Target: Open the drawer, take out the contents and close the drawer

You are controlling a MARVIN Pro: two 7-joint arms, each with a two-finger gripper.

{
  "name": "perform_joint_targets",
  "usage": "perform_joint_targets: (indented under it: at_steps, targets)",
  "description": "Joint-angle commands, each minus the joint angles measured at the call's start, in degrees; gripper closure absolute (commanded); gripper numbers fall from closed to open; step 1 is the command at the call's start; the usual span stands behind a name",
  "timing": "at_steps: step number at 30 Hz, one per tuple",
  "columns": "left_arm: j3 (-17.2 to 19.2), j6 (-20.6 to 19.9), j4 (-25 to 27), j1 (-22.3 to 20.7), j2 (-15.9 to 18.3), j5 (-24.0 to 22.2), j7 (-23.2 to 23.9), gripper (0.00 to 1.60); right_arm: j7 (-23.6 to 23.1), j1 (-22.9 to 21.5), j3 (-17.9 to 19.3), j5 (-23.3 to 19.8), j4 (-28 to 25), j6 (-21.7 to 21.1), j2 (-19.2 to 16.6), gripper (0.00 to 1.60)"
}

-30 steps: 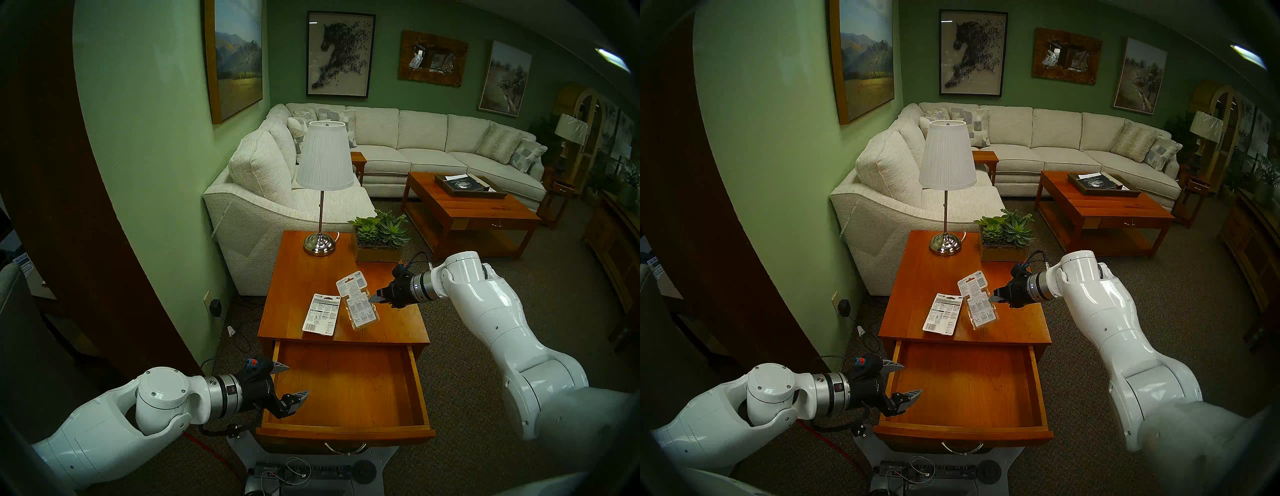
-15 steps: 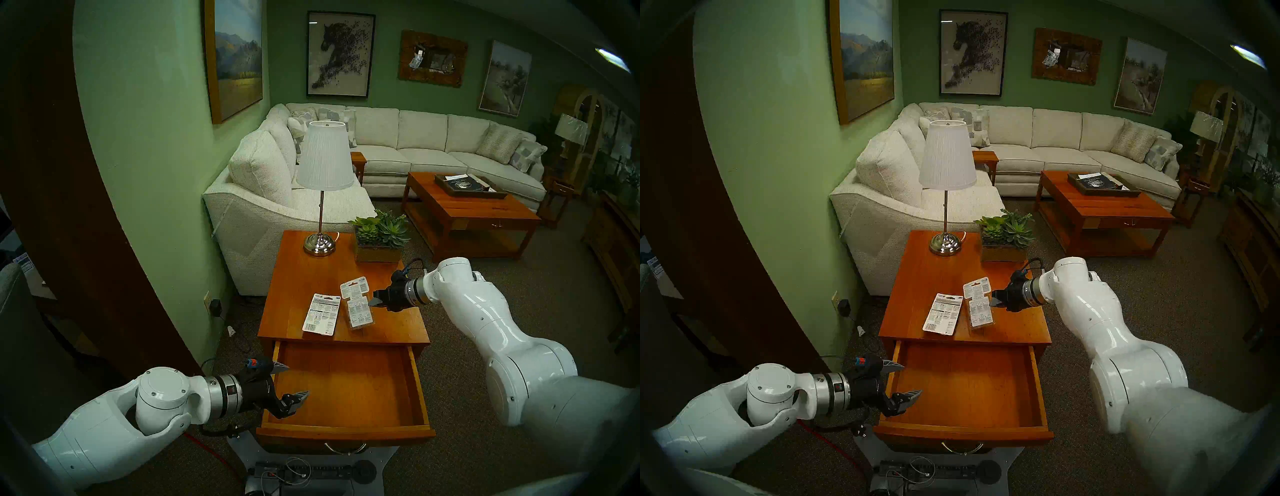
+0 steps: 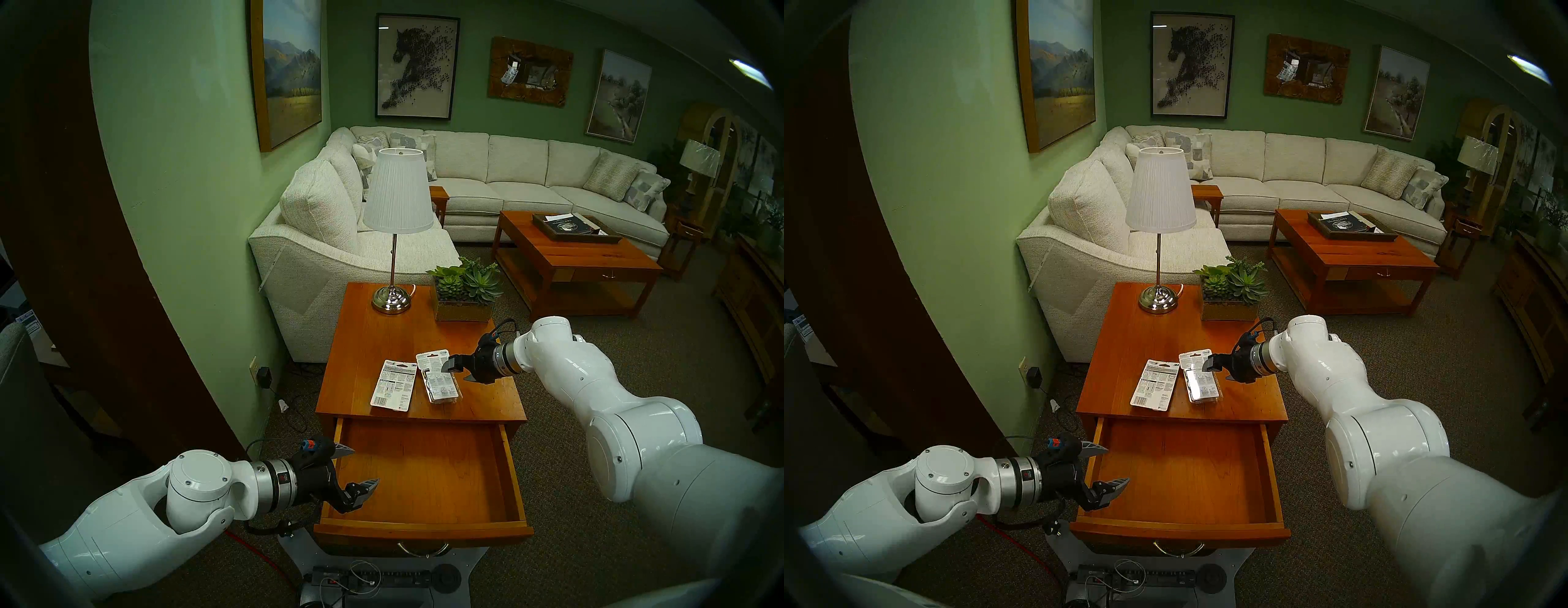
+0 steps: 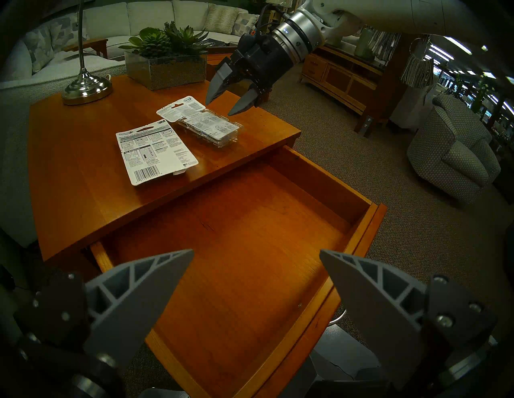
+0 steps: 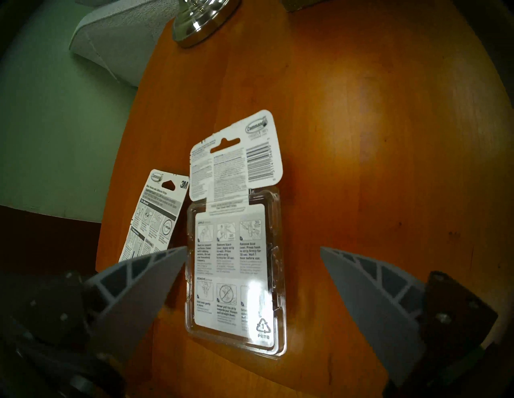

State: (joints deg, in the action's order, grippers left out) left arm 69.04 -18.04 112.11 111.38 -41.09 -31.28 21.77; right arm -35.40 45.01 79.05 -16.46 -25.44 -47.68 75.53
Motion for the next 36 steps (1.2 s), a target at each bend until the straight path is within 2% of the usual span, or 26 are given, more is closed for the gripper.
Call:
perform_joint_targets:
  at_steps: [1, 5, 11, 15, 24, 36]
  targets:
    - [0.6, 0.5, 1.3, -0.7, 0.0, 0.0, 0.1, 0.00, -2.4, -5.9, -1.5, 1.1, 0.2, 1.7, -1.0, 0.00]
    - [0.6, 0.5, 1.3, -0.7, 0.1, 0.0, 0.1, 0.00, -5.4, -5.8, -4.1, 2.4, -1.1, 2.5, -2.1, 0.00]
    - [0.6, 0.5, 1.3, -0.6, 0.1, 0.0, 0.1, 0.00, -11.9, -3.5, -8.1, 4.6, -6.8, 2.8, -5.3, 0.00]
    - [0.6, 0.5, 1.2, -0.7, 0.0, 0.0, 0.1, 0.00, -14.8, -1.9, -9.4, 5.2, -9.6, 2.3, -7.7, 0.00]
    - [0.5, 0.4, 0.9, -0.7, -0.1, 0.0, 0.1, 0.00, -19.2, 2.2, -11.2, 6.4, -15.1, 1.3, -13.1, 0.00]
    - [0.3, 0.3, 0.5, -0.7, -0.2, 0.0, 0.1, 0.00, -24.1, 6.3, -10.7, 6.0, -20.9, 1.3, -18.4, 0.00]
